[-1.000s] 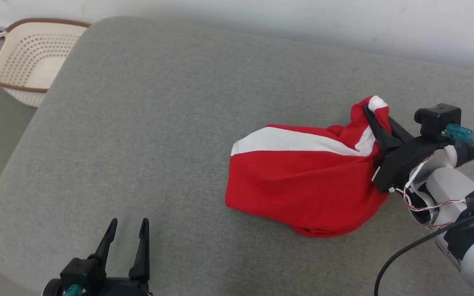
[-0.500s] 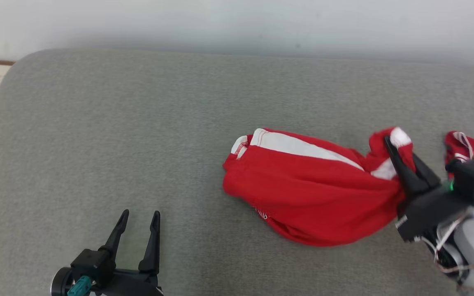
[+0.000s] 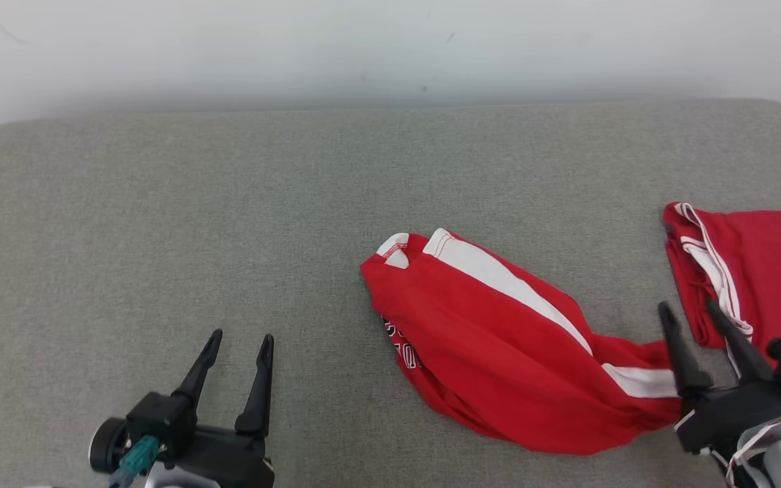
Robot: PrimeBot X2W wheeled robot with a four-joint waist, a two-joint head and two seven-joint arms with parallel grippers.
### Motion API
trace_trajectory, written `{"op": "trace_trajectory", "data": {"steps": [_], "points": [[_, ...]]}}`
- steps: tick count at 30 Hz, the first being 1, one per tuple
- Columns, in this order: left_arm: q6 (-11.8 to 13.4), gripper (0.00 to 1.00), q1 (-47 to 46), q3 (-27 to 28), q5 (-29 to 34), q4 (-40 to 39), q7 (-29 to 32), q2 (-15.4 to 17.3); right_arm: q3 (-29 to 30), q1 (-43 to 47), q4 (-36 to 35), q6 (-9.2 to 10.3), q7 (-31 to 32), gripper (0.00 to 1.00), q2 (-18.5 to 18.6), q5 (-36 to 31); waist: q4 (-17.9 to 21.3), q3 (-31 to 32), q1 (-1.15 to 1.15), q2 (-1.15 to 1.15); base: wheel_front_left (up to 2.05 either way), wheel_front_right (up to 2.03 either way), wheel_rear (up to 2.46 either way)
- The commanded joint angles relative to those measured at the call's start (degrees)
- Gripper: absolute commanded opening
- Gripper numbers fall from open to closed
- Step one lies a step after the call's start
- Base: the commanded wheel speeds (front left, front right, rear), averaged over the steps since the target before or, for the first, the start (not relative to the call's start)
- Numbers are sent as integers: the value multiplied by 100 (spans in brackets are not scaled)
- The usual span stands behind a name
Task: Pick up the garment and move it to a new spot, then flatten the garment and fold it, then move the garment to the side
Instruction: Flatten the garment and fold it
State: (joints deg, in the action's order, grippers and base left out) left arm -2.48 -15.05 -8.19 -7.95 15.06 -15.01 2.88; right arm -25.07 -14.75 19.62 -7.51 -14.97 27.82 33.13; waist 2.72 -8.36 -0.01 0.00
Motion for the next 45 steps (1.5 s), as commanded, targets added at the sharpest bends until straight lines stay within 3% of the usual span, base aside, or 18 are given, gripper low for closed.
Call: {"op": "trace_trajectory", "data": {"steps": [1, 6, 17, 23, 32, 45], "points": [[-41, 100, -155, 6, 73, 28, -22, 5, 321, -46, -29, 5, -25, 100, -97, -230, 78, 42, 1, 0, 0, 0, 0], [-144, 100, -538, -103, 202, 184, -22, 5, 1132, 73, -351, 4, -26, 100, -437, -855, 213, 48, 1, 0, 0, 0, 0], [-348, 100, -1749, -686, 227, 1304, -22, 7, 1896, 306, -1294, 4, -26, 100, -1128, -1676, 815, -135, 1, 0, 0, 0, 0], [-388, 100, -2614, -1219, -69, 2370, 38, 7, 1895, 389, -1559, 4, -26, 100, -1350, -1785, 1175, -308, 1, 0, 0, 0, 0], [-431, 100, -3686, -1991, -780, 3596, 639, 8, 1849, 281, -1585, 4, -26, 100, -1443, -1806, 1455, -524, 1, 0, 0, 0, 0], [-489, 100, -4168, -2829, -2138, 4172, 1221, 8, 1582, 38, -1456, 4, -26, 100, -1496, -1786, 1574, -638, 1, 0, 0, 0, 0]]}}
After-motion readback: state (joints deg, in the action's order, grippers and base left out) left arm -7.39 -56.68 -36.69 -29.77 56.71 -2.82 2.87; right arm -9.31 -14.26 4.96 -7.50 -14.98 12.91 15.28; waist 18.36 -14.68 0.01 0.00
